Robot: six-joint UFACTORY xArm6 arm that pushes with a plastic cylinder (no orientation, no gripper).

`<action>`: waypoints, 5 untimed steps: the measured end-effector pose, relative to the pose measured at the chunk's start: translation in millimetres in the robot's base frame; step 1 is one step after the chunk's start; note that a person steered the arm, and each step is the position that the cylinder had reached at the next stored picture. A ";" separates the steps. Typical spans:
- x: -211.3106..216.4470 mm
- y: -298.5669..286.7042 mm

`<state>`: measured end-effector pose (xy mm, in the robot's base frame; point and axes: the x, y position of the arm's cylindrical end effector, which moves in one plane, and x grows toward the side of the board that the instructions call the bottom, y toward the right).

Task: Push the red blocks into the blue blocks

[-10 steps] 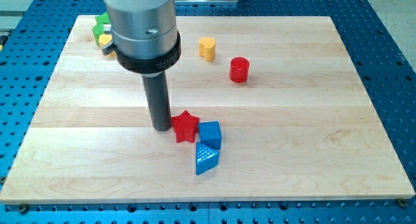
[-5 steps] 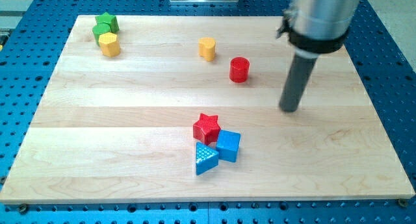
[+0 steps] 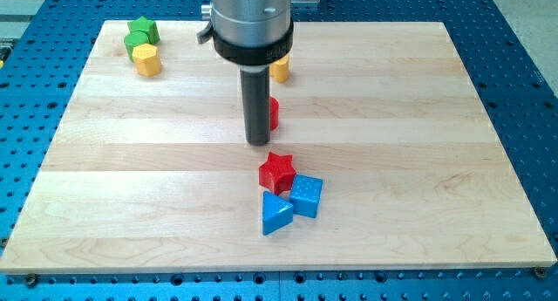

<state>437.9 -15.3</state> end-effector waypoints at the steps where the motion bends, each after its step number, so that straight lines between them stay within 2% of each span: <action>1: -12.9 47.4; 2: -34.4 71.6; 3: -59.1 24.9; 4: -42.1 -46.3; 5: 7.4 -82.5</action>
<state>445.3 -97.8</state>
